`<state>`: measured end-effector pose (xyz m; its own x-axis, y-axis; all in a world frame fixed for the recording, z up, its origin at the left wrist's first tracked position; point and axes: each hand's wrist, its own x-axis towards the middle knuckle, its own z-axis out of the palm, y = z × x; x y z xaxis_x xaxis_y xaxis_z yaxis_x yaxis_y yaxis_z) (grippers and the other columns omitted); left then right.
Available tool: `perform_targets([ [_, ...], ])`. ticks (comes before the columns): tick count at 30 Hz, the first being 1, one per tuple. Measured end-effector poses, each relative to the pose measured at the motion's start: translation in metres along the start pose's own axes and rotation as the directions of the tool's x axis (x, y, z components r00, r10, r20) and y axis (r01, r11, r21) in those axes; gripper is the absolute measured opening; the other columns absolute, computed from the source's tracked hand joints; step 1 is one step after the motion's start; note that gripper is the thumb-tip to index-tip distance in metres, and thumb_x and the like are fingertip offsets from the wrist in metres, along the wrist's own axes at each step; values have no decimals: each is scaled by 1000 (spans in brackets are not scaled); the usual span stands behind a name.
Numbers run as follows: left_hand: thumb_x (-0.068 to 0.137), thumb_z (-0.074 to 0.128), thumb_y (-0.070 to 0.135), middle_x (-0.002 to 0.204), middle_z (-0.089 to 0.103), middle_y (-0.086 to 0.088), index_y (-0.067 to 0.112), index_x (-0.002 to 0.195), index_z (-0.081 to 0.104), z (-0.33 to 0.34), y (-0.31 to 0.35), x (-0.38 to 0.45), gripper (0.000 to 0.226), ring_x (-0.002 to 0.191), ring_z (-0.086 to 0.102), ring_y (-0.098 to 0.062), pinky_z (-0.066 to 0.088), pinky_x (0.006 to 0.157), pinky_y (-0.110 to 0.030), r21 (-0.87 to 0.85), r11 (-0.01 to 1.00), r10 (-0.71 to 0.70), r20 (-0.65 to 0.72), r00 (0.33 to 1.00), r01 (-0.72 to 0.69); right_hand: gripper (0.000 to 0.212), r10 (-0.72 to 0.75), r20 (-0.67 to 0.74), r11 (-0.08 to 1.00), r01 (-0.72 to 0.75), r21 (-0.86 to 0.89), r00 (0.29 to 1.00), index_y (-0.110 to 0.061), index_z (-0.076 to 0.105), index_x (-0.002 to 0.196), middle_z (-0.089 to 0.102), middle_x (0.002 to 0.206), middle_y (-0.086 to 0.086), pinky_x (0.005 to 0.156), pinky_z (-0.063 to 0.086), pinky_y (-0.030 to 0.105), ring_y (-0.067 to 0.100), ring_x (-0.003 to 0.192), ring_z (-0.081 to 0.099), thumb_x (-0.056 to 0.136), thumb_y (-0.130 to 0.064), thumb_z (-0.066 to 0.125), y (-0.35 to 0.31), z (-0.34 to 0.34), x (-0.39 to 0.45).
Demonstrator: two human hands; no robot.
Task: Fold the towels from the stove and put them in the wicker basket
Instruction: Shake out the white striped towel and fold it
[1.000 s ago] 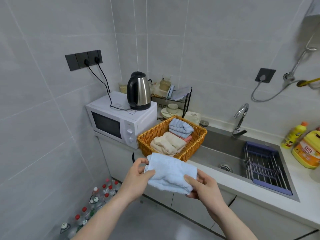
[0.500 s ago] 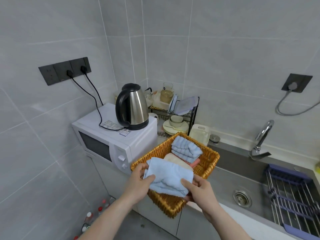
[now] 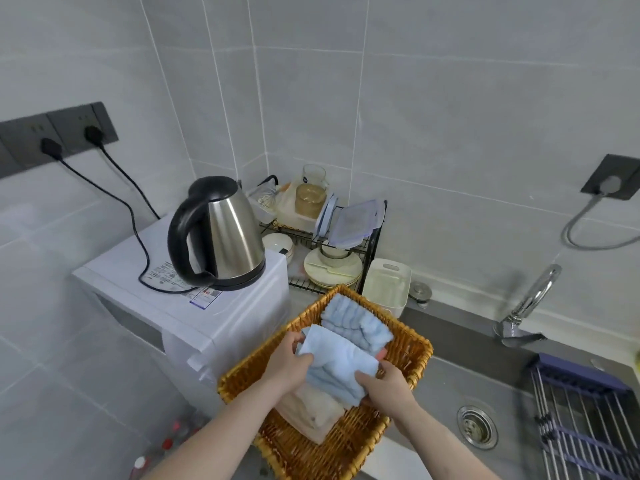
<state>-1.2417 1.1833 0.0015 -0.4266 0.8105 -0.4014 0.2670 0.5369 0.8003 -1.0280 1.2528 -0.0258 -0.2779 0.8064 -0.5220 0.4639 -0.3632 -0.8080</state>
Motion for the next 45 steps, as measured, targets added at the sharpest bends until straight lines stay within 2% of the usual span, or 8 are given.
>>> perform_targets([
  [5,92,54,20,137,54,1,26,139,46,4,7,38,48,116,55,-18,46,94,-32,31,999,-28,40,999,26,34,56,-59,998,-58,-31,997,-33,49,104,71,99,2,81,63,46,22,88,73,80,-29,72,-15,10,13],
  [10,94,52,18,137,52,-1,26,145,41,8,3,65,52,115,54,-20,46,90,-31,61,996,-62,47,997,59,92,85,-53,992,-89,-86,995,-15,23,152,63,116,2,67,64,36,20,91,70,78,-36,73,-15,19,41],
  [16,102,50,18,146,49,-1,27,145,41,15,-6,80,45,119,52,-19,44,97,-31,112,994,-1,39,999,-3,108,137,-102,976,-152,-154,985,-7,0,157,58,128,8,59,55,23,20,98,66,85,-40,73,-16,26,56],
  [22,103,57,27,149,49,5,27,150,41,15,-18,75,51,137,49,-18,43,110,-31,173,981,95,-9,995,-92,87,89,-157,979,-115,-166,984,-10,18,143,66,107,7,73,63,40,22,87,71,84,-38,75,-10,31,53],
  [26,101,59,32,146,41,16,36,145,43,18,-33,50,47,134,41,-8,38,109,-21,282,918,310,-69,948,-280,60,-102,-196,964,48,-262,975,-22,31,123,42,123,0,85,51,34,15,102,55,85,-34,77,-4,28,29],
  [31,103,52,31,152,36,21,40,143,46,30,-38,43,42,138,38,-8,42,111,-29,457,833,311,77,947,-311,40,-527,16,675,429,-600,850,-37,49,126,31,126,-15,90,51,23,14,119,51,92,-29,69,4,28,25],
  [37,103,43,20,165,22,15,39,155,33,30,-28,48,56,152,23,-17,33,120,-38,578,765,188,220,957,-283,56,-404,241,457,423,-782,882,-33,41,151,35,147,-12,116,34,33,18,134,32,96,-29,55,-4,31,43],
  [45,101,42,14,168,18,4,30,157,33,17,-30,5,59,156,11,-19,11,129,-35,601,780,88,175,981,-177,61,-360,280,485,435,-759,890,-36,37,152,32,152,-14,119,32,34,16,139,28,95,-35,58,-3,24,43],
])
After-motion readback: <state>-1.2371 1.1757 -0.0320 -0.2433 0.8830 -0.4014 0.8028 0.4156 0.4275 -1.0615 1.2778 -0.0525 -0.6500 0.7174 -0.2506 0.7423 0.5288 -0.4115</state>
